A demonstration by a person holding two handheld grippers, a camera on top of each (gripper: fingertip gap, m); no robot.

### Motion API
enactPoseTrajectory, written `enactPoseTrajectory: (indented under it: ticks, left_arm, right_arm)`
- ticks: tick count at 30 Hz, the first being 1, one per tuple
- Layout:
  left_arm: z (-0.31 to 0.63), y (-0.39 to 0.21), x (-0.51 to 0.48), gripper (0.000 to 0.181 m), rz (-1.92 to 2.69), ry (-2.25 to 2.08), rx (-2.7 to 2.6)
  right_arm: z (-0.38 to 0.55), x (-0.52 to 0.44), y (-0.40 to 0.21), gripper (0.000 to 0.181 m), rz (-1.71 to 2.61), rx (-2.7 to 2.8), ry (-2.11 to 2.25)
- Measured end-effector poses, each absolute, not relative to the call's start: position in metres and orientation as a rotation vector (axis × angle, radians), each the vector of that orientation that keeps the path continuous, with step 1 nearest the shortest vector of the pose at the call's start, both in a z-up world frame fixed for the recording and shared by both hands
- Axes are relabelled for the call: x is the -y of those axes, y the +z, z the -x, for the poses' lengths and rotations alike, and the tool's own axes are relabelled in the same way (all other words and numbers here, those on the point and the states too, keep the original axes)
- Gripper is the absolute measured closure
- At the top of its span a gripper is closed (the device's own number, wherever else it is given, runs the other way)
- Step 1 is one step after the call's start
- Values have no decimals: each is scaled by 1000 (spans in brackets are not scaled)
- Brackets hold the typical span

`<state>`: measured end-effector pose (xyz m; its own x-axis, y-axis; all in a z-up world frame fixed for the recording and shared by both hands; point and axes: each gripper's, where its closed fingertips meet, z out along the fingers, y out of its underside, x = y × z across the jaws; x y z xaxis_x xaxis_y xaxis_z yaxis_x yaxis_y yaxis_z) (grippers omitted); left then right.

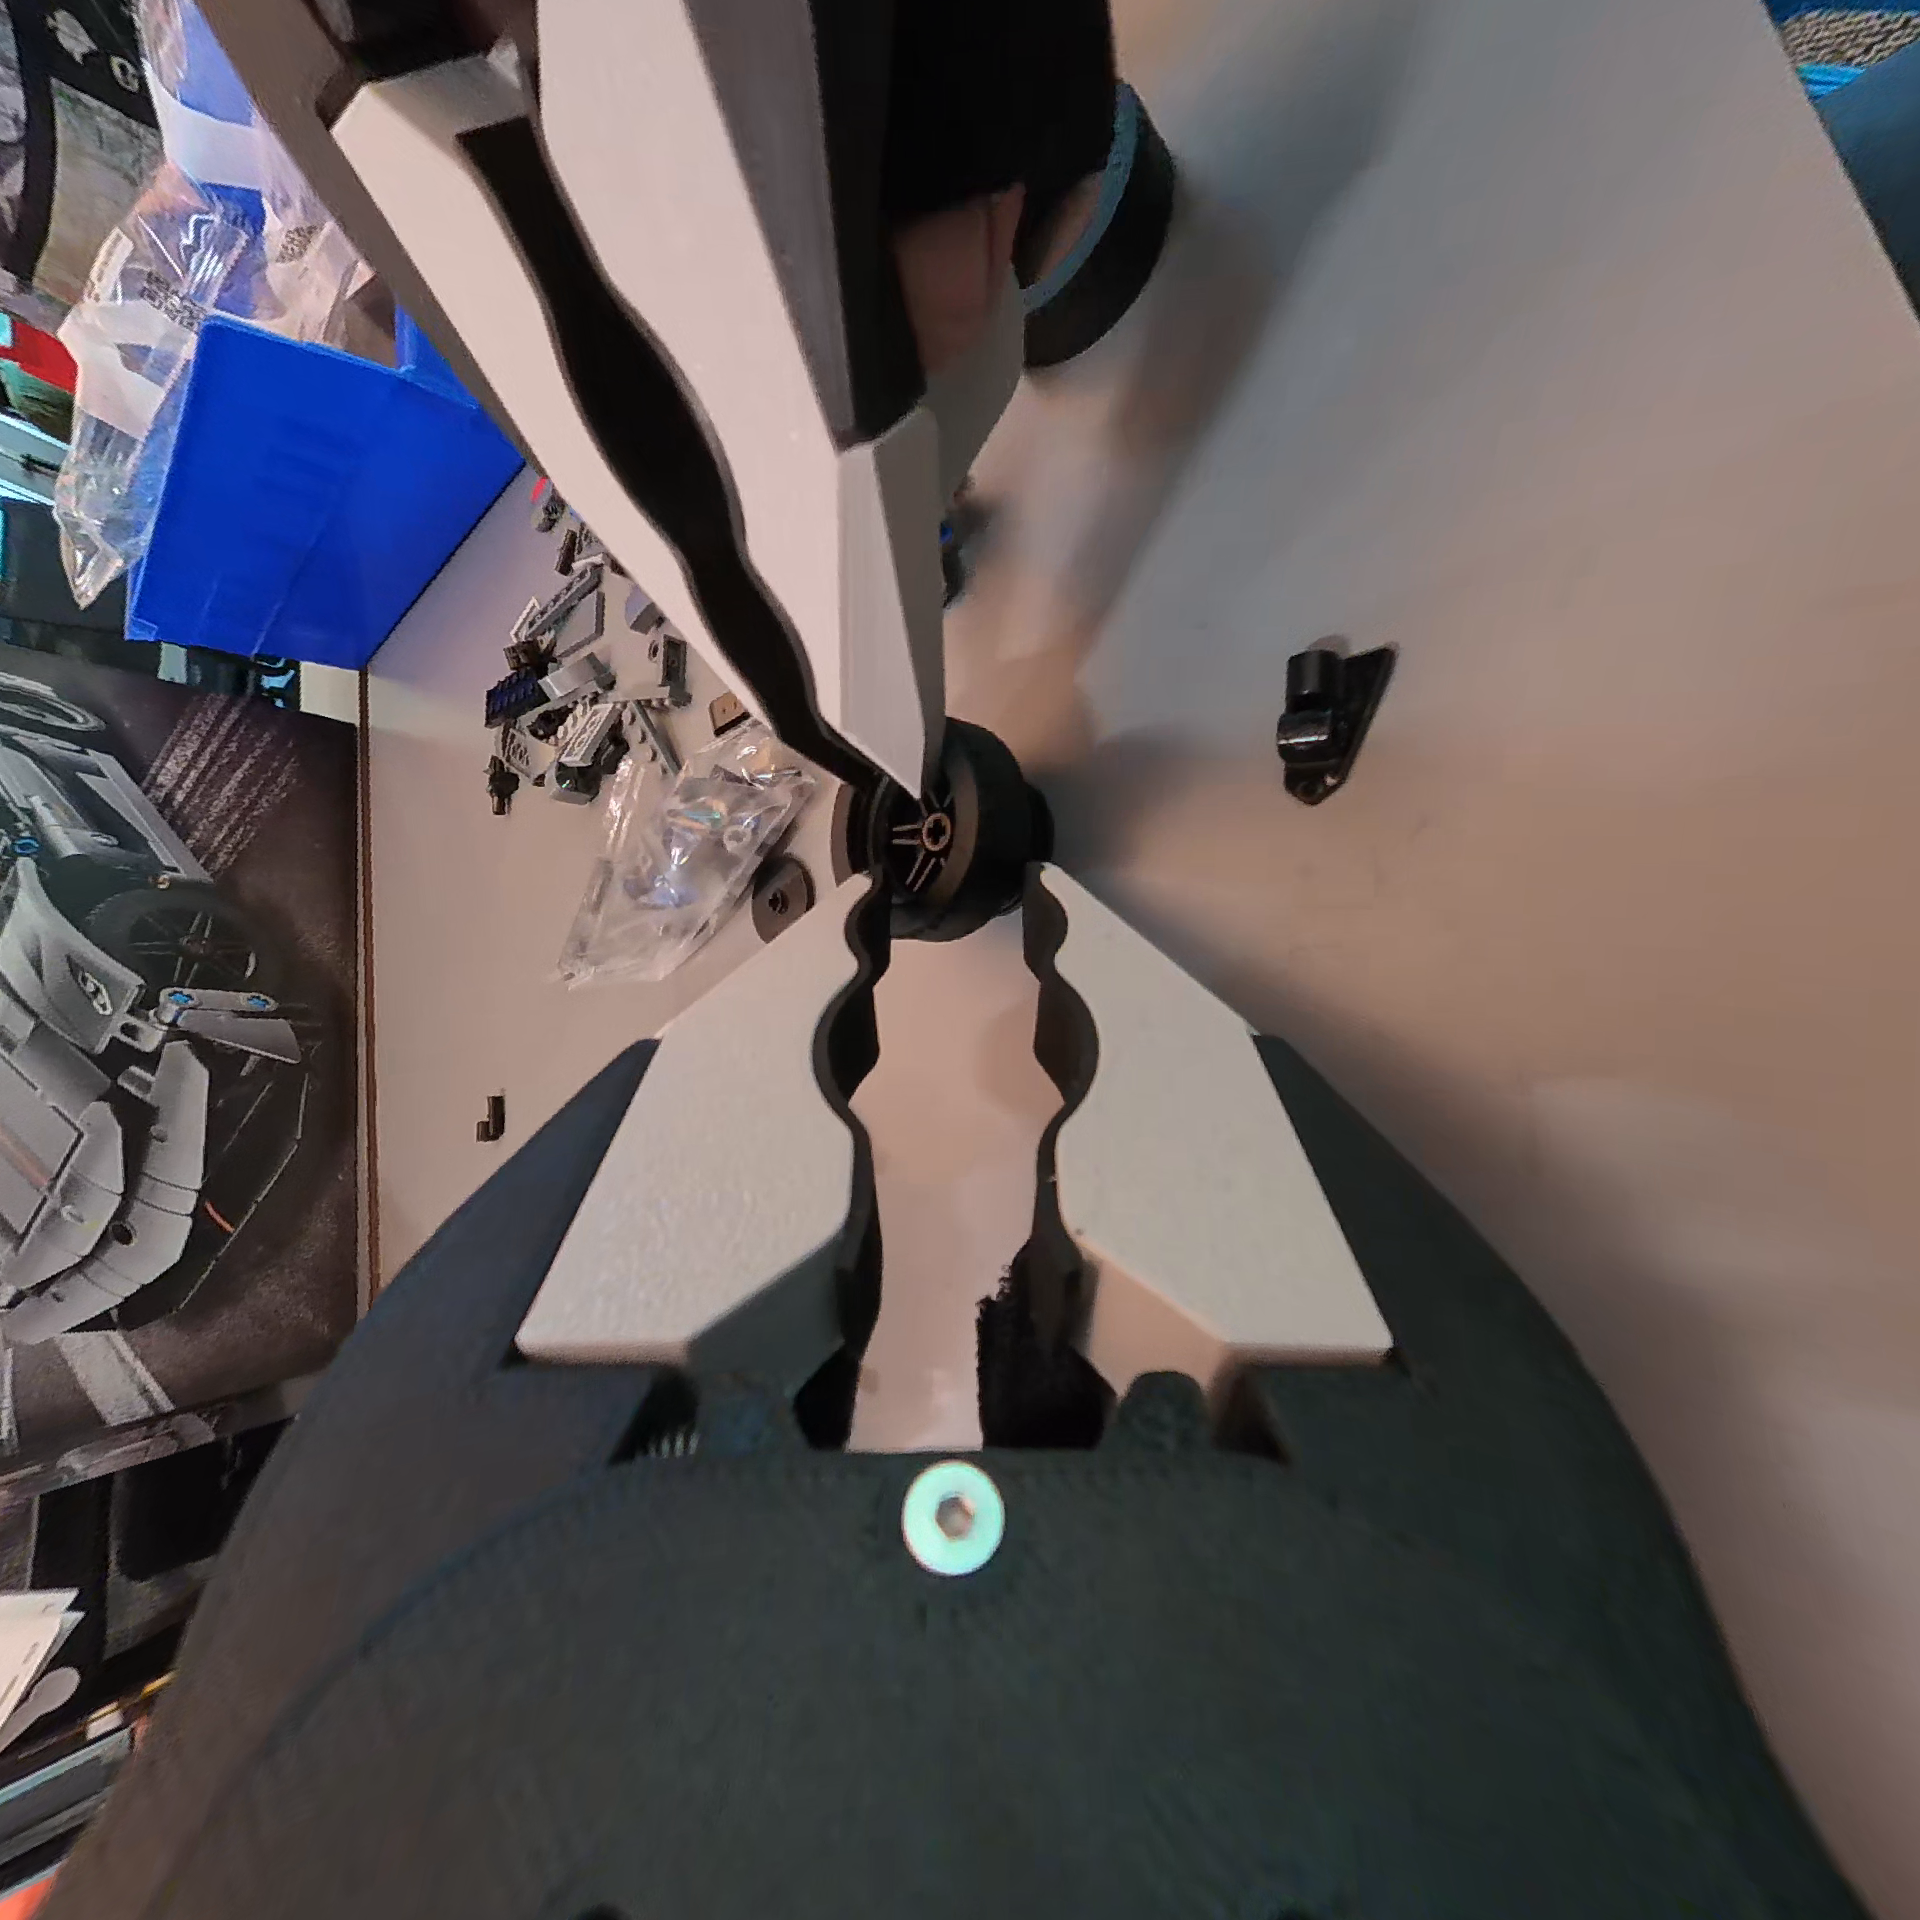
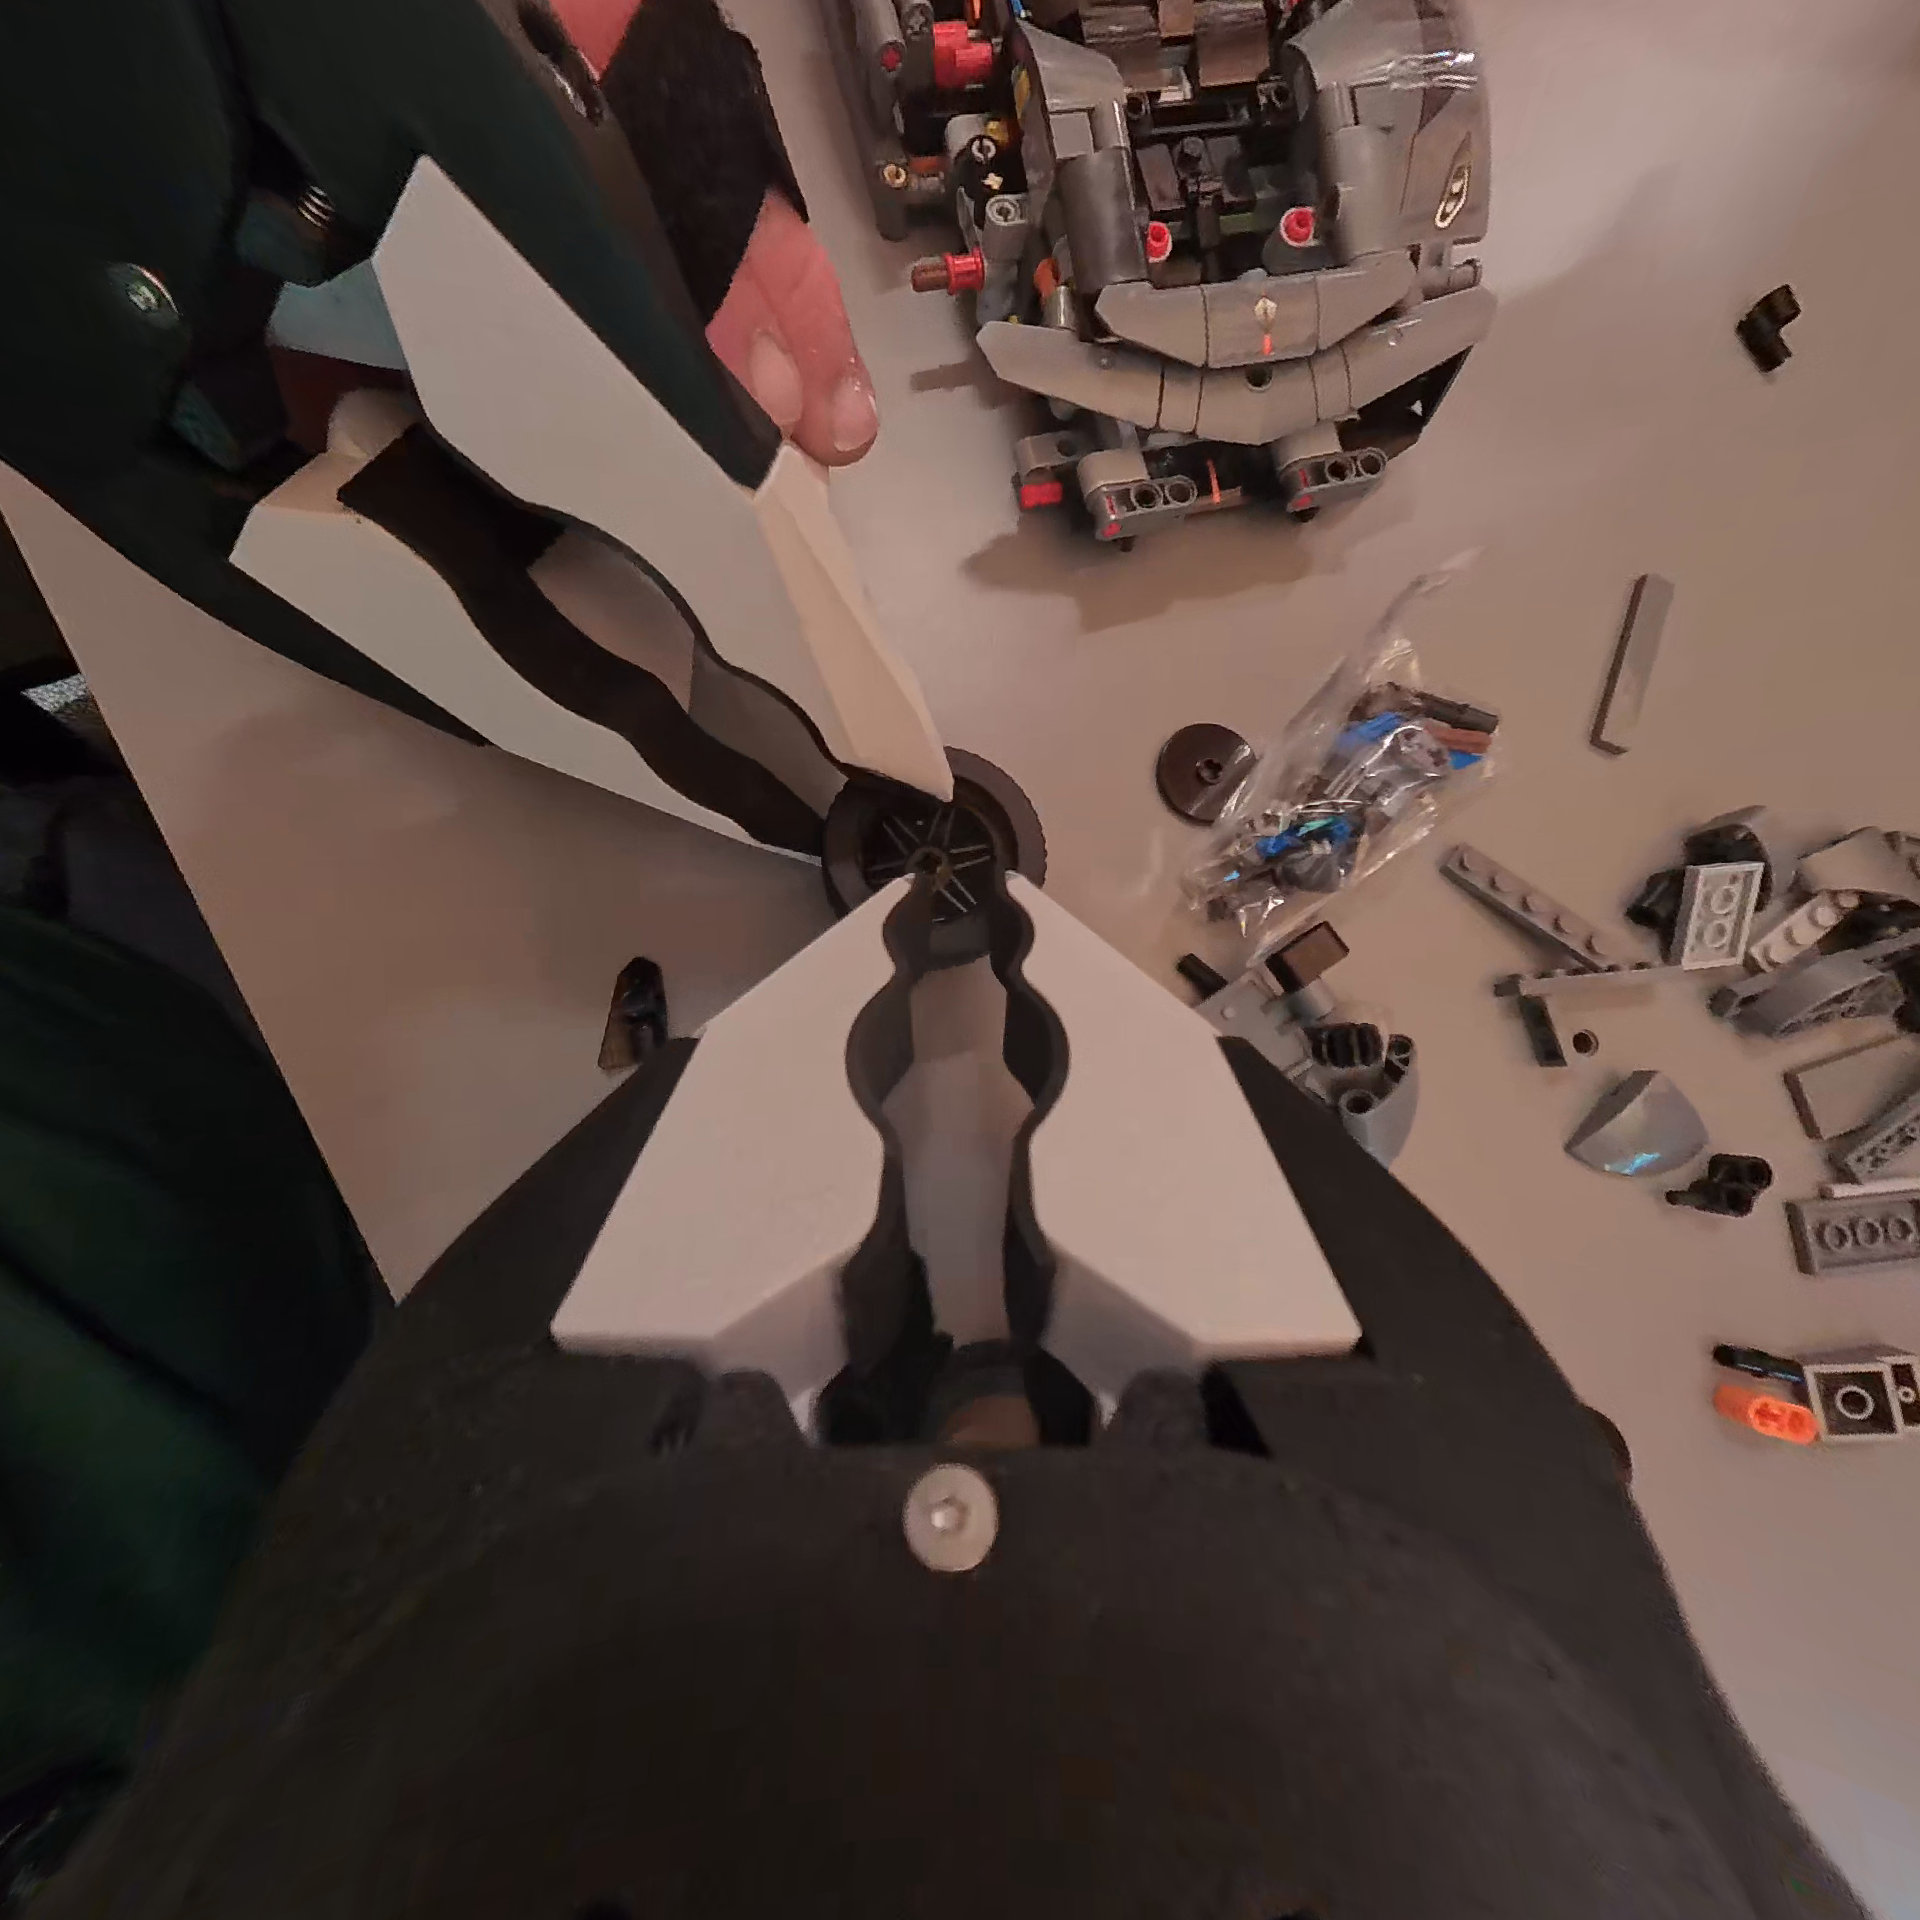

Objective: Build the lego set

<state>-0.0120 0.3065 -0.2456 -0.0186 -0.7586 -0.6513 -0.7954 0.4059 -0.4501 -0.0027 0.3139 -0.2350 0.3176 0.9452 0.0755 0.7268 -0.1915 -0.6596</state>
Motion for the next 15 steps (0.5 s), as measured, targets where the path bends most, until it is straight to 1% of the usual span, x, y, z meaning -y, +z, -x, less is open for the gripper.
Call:
enactPoseTrajectory:
  ticks: [9, 15]
  left_arm:
    - [9, -247, -303, 161, 1354, 34, -1779]
    - [7, -249, -301, 163, 1359, 20, -1779]
  right_arm:
    - [3, -309, -240, 181, 2009, 1521, 429]
    - [1, -310, -243, 181, 2049, 1539, 398]
